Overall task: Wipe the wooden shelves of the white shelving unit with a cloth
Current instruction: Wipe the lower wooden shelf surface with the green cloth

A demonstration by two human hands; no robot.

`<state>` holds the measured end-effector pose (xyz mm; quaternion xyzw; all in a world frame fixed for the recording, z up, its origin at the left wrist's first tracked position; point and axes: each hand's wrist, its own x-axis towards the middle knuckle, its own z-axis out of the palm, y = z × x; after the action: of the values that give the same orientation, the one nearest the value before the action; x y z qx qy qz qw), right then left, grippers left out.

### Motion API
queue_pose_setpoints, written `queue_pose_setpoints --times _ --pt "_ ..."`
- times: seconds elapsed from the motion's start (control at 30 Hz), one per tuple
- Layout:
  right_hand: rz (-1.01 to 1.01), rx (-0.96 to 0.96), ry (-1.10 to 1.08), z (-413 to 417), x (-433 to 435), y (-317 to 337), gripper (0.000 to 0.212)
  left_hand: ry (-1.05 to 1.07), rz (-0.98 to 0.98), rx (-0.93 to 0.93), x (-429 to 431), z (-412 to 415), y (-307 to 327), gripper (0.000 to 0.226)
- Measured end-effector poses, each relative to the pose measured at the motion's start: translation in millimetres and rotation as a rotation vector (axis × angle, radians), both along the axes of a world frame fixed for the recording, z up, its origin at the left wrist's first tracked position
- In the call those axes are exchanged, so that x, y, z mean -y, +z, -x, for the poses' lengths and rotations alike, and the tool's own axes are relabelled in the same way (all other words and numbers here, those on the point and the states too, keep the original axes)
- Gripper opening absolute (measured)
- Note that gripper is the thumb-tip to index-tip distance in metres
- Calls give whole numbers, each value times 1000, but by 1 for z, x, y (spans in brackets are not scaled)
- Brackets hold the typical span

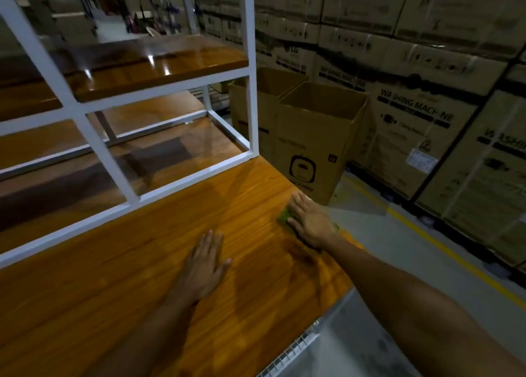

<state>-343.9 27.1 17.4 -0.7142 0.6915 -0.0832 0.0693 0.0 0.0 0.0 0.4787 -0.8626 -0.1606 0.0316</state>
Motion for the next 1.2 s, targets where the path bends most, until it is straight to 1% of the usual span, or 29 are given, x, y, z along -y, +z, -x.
queue_pose_setpoints --times 0.03,0.07,0.13,0.23,0.33,0.4,0.47,0.57,0.63,0.73,0.77,0.8,0.87,0.93,1.0,1.07,1.13,1.2 --pt "-75 -7 -31 -11 -1 -12 67 -24 -22 49 -2 -2 -6 98" --pt "-118 -9 -55 -24 -4 -18 66 -45 1 93 -4 -3 -11 97" --pt "-129 -11 -101 -55 -11 -35 67 -46 57 141 -7 -4 -21 90" --pt "-136 17 -34 -101 -23 -35 73 -22 108 128 -8 -2 -25 85" --pt "-131 74 38 -134 -58 -35 79 -11 113 112 -7 -1 -29 85" --pt "-128 108 85 -139 -87 -36 78 -13 112 99 -9 -2 -30 86" --pt "-168 75 109 -127 -105 -36 80 -20 106 79 -10 -2 -29 87" --pt "-139 16 26 -99 -115 -28 84 -18 79 61 -11 1 -24 86" --pt "-115 -25 -87 -84 -117 -19 85 -11 70 11 -14 9 -19 76" --pt "-95 10 -275 -69 -114 -12 80 -31 113 -104 -23 37 -10 41" --pt "-112 25 -318 -65 -112 -13 80 -51 103 -133 -27 50 -6 33" --pt "-128 20 -336 -63 -111 -13 80 -65 67 -139 -32 64 -2 31" --pt "-112 -16 -270 -67 -115 -20 78 -75 47 -123 -41 86 2 31" --pt "-85 -34 -100 -78 -117 -27 70 -105 72 -113 -48 99 0 26" --pt "-121 -42 37 -85 -120 -32 72 -130 100 -132 -54 102 -4 28" --pt "-131 -41 112 -75 -120 -34 81 -138 158 -134 -57 96 -9 37" --pt "-124 -52 169 -50 -124 -37 82 -103 181 -135 -60 82 -14 50" --pt "-113 -80 121 -16 -128 -41 81 -24 149 -130 -63 64 -18 59"
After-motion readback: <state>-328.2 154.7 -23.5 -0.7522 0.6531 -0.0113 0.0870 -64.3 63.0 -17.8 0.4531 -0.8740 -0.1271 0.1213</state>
